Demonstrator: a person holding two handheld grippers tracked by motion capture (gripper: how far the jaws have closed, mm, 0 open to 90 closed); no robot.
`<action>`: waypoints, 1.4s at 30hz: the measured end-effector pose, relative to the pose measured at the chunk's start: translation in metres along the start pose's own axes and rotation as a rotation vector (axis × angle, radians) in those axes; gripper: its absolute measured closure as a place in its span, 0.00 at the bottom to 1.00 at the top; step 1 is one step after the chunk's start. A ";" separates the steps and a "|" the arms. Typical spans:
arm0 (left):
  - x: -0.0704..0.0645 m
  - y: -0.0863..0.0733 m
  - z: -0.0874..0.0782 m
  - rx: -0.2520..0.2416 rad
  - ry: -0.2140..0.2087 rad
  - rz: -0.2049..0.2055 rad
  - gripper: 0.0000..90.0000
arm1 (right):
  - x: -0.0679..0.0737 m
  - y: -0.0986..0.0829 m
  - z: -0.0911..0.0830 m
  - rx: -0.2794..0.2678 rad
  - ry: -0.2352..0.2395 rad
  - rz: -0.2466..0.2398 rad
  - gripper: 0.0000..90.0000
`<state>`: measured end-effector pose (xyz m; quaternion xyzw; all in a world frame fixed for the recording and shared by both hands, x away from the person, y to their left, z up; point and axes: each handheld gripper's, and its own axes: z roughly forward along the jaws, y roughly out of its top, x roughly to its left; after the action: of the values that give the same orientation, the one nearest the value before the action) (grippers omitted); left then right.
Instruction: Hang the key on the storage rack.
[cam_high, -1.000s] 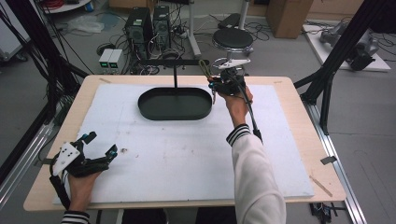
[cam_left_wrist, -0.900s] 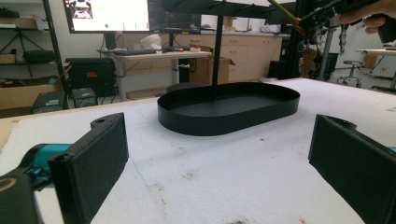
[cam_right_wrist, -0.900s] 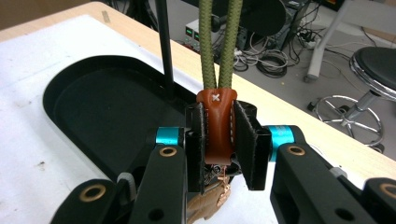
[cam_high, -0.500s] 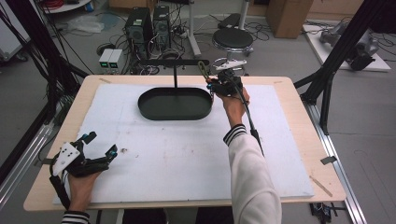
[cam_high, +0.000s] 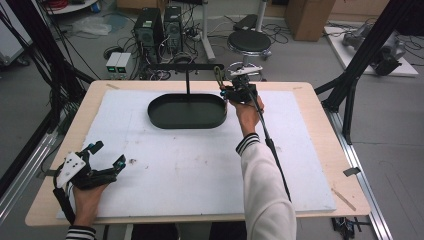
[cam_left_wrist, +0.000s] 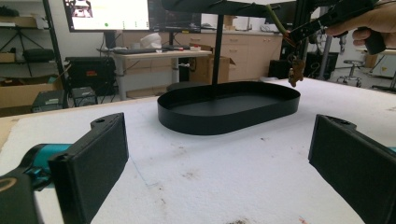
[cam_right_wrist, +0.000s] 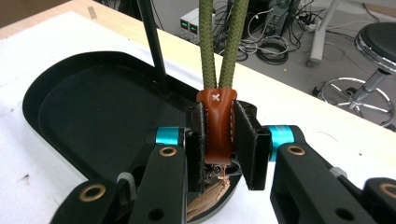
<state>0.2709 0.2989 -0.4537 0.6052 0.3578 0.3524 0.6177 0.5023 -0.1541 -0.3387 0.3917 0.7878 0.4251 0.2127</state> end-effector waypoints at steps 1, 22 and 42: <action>0.000 0.000 0.000 0.000 0.000 0.001 0.06 | -0.001 -0.001 0.002 -0.006 0.002 0.011 0.83; 0.000 0.000 0.000 0.000 -0.001 0.005 0.06 | -0.006 -0.006 0.014 -0.026 0.018 0.077 0.79; 0.000 0.000 0.000 0.000 0.000 0.004 0.06 | -0.012 0.003 -0.032 -0.075 0.035 0.024 0.00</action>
<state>0.2707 0.2987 -0.4536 0.6059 0.3567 0.3538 0.6169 0.4893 -0.1789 -0.3189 0.3852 0.7702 0.4636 0.2084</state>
